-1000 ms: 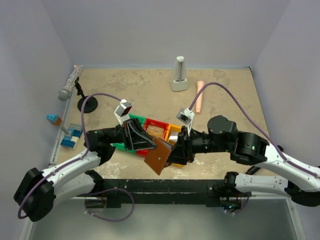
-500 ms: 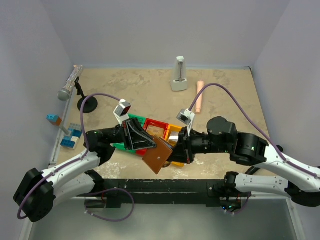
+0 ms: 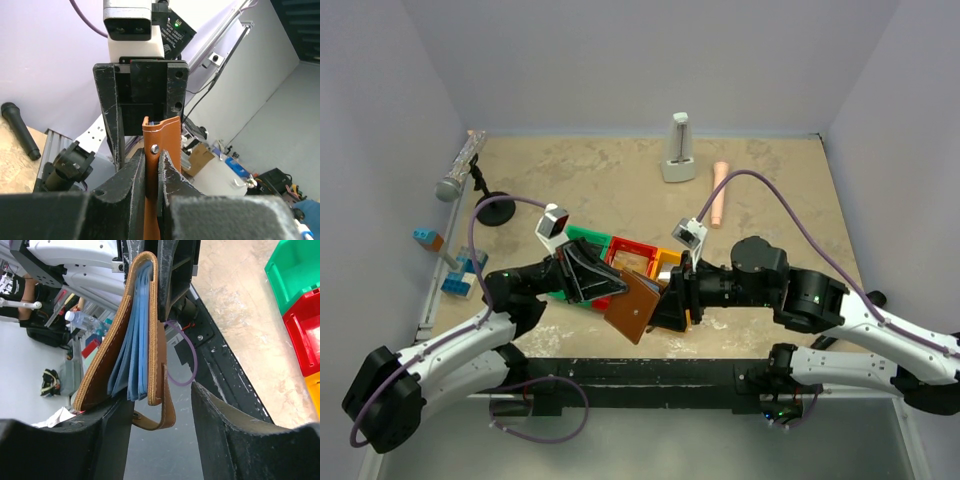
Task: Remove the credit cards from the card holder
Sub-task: Open the card holder.
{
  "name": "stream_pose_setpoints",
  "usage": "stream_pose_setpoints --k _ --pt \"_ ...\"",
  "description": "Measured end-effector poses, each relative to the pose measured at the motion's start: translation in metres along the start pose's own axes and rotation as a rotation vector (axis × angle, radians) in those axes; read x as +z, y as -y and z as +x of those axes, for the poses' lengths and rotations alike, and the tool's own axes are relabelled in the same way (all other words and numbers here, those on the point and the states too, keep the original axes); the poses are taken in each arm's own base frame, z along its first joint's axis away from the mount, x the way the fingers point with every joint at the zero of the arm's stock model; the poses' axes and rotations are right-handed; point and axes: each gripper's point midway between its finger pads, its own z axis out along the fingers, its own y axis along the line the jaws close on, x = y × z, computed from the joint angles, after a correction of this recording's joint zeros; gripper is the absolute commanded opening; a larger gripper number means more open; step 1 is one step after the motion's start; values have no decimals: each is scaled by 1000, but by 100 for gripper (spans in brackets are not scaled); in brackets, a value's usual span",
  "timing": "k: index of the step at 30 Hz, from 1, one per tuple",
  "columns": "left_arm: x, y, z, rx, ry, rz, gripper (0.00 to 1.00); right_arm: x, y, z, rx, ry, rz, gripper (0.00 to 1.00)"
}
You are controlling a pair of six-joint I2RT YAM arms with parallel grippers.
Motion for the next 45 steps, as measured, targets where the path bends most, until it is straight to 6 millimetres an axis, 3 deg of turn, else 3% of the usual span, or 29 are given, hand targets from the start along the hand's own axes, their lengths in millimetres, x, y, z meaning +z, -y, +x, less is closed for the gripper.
stream_pose_setpoints --k 14,24,26,27,34,39,40,42,43,45 --pt "13 -2 0 14 86 7 0 6 -11 -6 11 -1 -38 52" --pt "17 -4 4 14 106 8 0 13 4 -13 18 32 37 15" --pt "17 -6 3 12 109 0 9 13 4 -13 17 31 41 2" --pt "17 -7 4 10 109 -4 14 12 4 -13 14 30 42 0" --pt "14 -8 5 59 106 -22 39 7 11 -12 -9 17 106 0" --pt "2 -20 2 192 101 -178 43 -5 32 -19 -37 1 281 0" --pt "1 -26 -1 218 94 -236 66 -10 41 -22 -43 3 344 0" --pt "1 -29 -7 269 66 -324 89 -24 66 -28 -54 19 496 0" --pt "1 -30 -11 289 58 -362 96 -30 78 -30 -60 18 568 0" --pt "-2 -33 -17 319 60 -428 100 -43 104 -27 -75 -17 731 0"
